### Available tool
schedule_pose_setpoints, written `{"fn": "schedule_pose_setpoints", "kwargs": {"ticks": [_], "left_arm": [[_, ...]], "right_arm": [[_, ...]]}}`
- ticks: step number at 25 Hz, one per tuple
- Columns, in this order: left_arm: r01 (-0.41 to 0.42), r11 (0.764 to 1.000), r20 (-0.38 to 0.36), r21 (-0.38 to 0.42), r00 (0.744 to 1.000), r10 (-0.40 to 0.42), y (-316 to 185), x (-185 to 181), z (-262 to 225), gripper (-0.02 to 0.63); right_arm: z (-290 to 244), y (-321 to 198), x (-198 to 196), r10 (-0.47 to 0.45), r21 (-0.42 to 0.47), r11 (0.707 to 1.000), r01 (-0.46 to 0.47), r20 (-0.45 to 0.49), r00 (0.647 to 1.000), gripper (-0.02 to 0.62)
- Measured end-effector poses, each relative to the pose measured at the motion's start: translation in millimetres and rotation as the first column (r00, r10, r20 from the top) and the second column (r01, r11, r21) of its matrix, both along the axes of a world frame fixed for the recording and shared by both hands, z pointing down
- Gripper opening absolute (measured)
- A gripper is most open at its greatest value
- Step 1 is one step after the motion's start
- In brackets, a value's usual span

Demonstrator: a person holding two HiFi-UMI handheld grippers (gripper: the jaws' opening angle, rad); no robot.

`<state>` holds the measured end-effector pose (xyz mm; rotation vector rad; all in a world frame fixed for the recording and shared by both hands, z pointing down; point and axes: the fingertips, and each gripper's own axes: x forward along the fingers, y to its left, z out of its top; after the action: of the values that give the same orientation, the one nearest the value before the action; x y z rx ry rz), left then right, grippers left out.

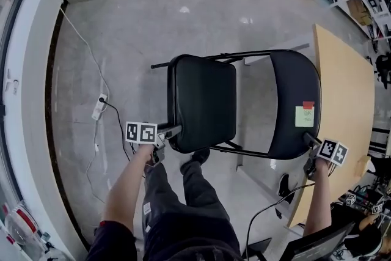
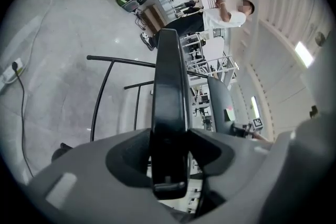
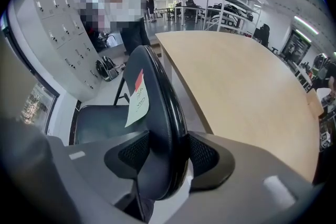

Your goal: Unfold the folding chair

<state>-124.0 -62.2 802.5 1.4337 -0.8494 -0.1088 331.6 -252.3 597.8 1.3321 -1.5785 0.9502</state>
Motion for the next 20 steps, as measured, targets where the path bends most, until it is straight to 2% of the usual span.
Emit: {"fn": "schedule_pose_setpoints", "kwargs": {"ticks": [8,20], "left_arm": [[0.013,1.000,-0.020,0.007,1.000,-0.012,-2.8,-18.6,15.0,0.210],[0.017,1.000,-0.040,-0.020,0.999,-0.018,16.8,-69.9,63.4,0.232]], "right_arm": [[2.9,5.8,-0.8,0.049,-0.039,0.998,-0.048,0.012,0.999,0.225],[27.3,26.0,-38.7,0.054,-0.086,0.995,-0.049,0.061,0.997,0.224]]}}
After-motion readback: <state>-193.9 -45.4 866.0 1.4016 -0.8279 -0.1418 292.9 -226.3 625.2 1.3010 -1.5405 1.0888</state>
